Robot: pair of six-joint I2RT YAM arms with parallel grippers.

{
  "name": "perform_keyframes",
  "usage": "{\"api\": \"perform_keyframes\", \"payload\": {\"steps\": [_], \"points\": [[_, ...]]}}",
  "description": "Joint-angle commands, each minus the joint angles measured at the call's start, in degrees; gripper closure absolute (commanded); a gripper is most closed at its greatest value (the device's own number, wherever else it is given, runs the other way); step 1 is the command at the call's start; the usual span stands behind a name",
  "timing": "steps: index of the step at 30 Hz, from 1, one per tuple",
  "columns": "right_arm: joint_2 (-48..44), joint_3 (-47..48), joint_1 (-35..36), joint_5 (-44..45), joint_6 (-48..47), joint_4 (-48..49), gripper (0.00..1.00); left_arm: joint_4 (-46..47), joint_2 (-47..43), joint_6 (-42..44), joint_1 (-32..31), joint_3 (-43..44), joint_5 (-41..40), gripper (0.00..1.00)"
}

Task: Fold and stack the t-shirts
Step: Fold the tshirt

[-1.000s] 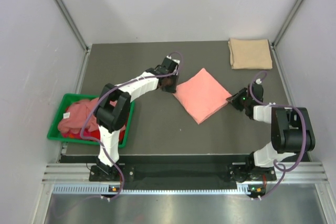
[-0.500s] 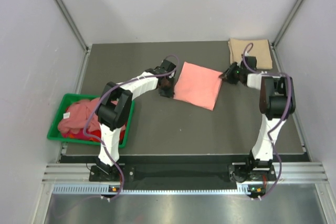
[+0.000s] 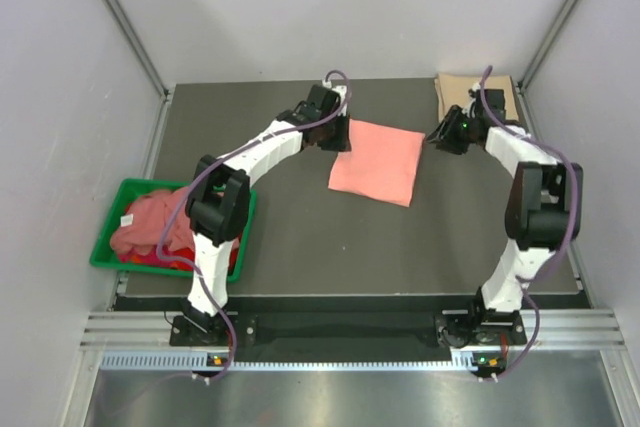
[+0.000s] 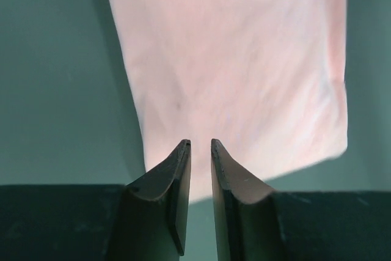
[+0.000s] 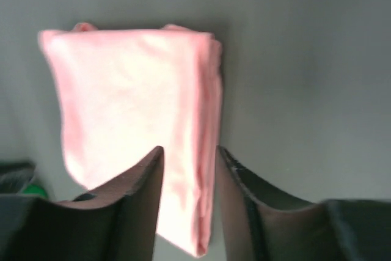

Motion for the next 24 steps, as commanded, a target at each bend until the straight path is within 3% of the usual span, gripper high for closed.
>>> {"api": "perform_keyframes", "payload": {"steps": [1,2,5,7,15,19,24], "points": [[-8.63,-5.45,1.53,-1.14,-0.42,0.34,0.63,8.92,3.14,3.09,1.43,3.59,0.83,0.76],[-9.42,-7.05,2.93,-4.03,0.72,2.38,0.71,11.12,4.19,2.75,2.04,3.68,3.09,0.75],[-11.19,-12.68,5.84,-7.9,2.22,9.41,0.83,17.28,7.61,1.17,2.92,5.26,5.4,0.76],[-11.01,-16.36,6.98,-9.23,2.92,14.32,0.85,19.31,9.64,0.29,2.92,7.71,6.28,0.76],[-5.22,-23.06,7.25,-8.63,1.44,20.41,0.86,25.64,20.27,-2.88,3.18,14.21,6.8,0.78],[-4.77,-24.91,6.55,-7.48,0.64,21.21,0.86,23.71,25.73,-3.94,3.89,22.9,9.95,0.78],[-9.41,-22.81,6.55,-8.98,0.38,19.63,0.8,19.24,21.36,-3.07,3.89,22.94,11.56,0.76]]}}
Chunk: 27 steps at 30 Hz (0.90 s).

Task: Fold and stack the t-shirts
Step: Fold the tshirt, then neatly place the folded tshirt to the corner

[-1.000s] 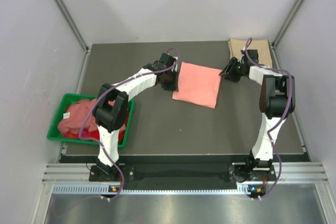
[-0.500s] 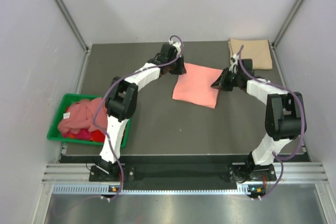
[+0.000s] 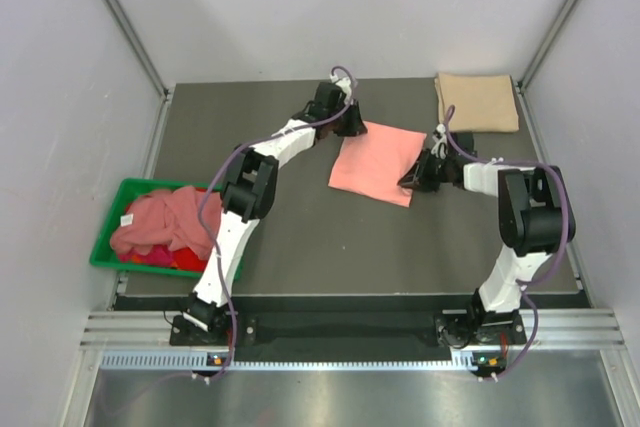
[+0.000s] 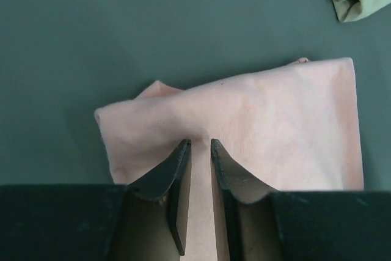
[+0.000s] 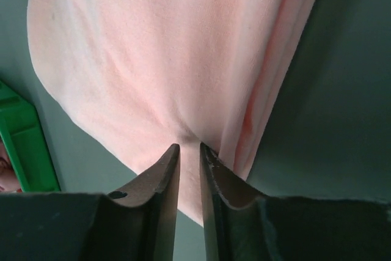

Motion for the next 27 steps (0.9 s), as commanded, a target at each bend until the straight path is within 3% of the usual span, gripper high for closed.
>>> {"api": "perform_keyframes", "payload": {"steps": [1,4,5,8,10,14,16,21,27], "points": [[-5.32,2.18,-0.6,0.68,-1.59,0.87,0.77,-1.18,-6.21,1.24,0.46,0.4,1.76,0.75],[-8.4,3.76,-1.56,3.57,-1.5,-0.01,0.71,-6.19,-13.86,4.93,0.46,-4.86,-2.71,0.74],[-8.66,4.29,-2.09,4.28,-1.85,-0.01,0.65,-7.86,-17.79,6.94,0.46,-6.19,-4.99,0.73],[-5.87,9.98,-3.5,5.59,-6.65,-6.05,0.55,-14.71,-24.91,9.15,0.46,-11.11,-7.81,0.73],[-1.39,16.73,-3.85,7.18,-10.35,-12.21,0.53,-17.79,-30.8,9.16,0.37,-16.54,-5.64,0.73],[4.33,23.97,-4.64,5.61,-12.48,-15.74,0.44,-20.35,-40.14,6.62,-0.16,-26.75,0.86,0.71],[6.36,27.3,-4.64,6.48,-14.06,-16.88,0.43,-20.44,-45.74,6.44,-0.51,-32.88,4.64,0.66],[12.23,34.08,-4.73,7.19,-17.05,-22.06,0.41,-18.08,-55.34,5.74,-0.51,-44.05,3.78,0.64],[16.46,36.37,-4.73,6.22,-19.25,-23.39,0.42,-14.2,-61.33,4.06,-0.68,-50.15,5.1,0.64]]}}
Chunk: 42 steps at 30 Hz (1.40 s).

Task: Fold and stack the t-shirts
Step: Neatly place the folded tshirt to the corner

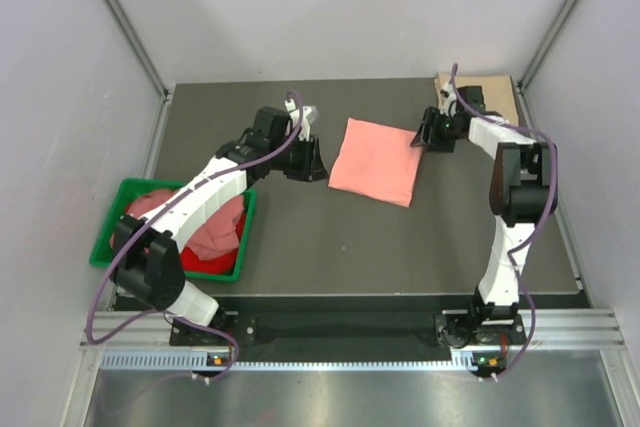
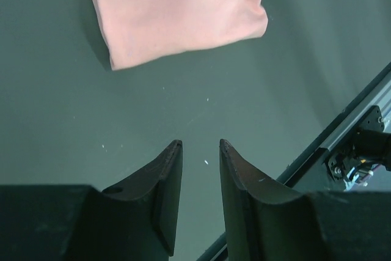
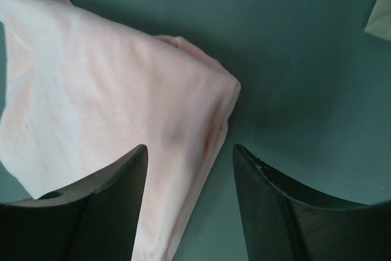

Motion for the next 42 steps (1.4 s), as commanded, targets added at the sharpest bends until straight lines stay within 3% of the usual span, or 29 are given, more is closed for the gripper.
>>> {"api": "perform_keyframes", "payload": {"steps": [1,7,10,16,21,34,42], "points": [[1.85,2.39,-0.16,-0.27,-2.93,-2.12,0.42,3.81,-3.2,-0.83,-0.16,-0.67,1.01,0.64],[4.66,2.65,-0.16,0.43,-3.71,-1.07,0.45,3.98,-3.64,-0.92,-0.34,-0.4,1.98,0.64],[5.54,3.35,-2.09,0.35,-4.07,-0.54,0.52,4.16,-3.81,-1.01,-0.42,-0.84,1.89,0.65],[6.07,3.97,-2.89,-2.11,-5.3,1.74,0.74,4.25,-3.9,-0.83,-0.69,-1.28,1.36,0.65],[5.28,4.58,-3.06,-6.42,-6.7,6.04,1.0,4.16,-3.37,-0.74,-0.78,-1.28,1.36,0.65],[-4.65,4.93,-3.15,-3.26,-10.57,7.64,1.0,3.63,-2.85,-0.57,-1.04,-1.1,1.18,0.65],[-7.99,8.53,-3.06,4.11,-15.04,3.77,1.0,3.63,-3.72,-0.48,-1.39,-1.19,1.01,0.65]]}}
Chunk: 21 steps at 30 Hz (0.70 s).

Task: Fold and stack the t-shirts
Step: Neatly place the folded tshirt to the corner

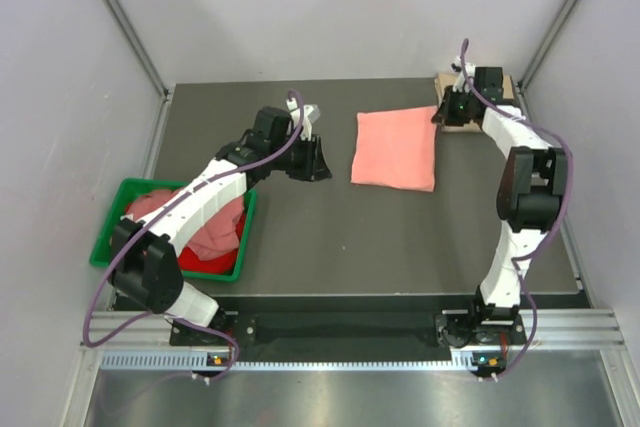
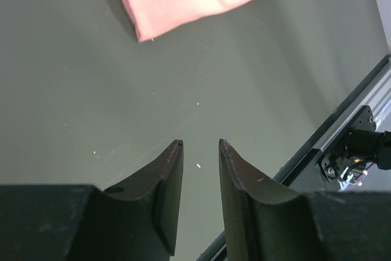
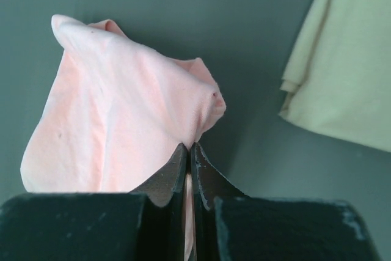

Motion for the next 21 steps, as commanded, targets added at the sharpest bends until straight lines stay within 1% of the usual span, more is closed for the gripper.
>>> {"api": "perform_keyframes", "payload": {"steps": [1,3,8,13,16,21], "points": [[-5.26,4.18,-0.42,5.56,-5.74,0.86,1.0,2.15,-2.52,0.33,-0.43,-0.36,0.57,0.65],[-6.05,5.67,-0.68,9.08,-7.15,-0.63,1.0,2.15,-2.52,0.42,-0.52,-0.45,0.4,0.65],[-6.93,8.31,-1.73,13.38,-10.85,-1.78,1.0,2.23,-2.52,0.42,-0.61,-0.36,0.31,0.65],[-6.23,11.48,-3.23,16.02,-13.57,-1.52,1.0,1.89,-2.7,0.59,-0.69,-0.36,0.05,0.65],[-5.35,13.76,-4.54,16.47,-14.45,-1.08,1.0,1.8,-3.14,0.94,-1.13,-0.36,-1.09,0.65],[-2.54,18.07,-6.48,16.47,-15.33,-0.55,1.0,1.79,-2.18,0.94,-1.75,-0.28,-0.48,0.65]]}}
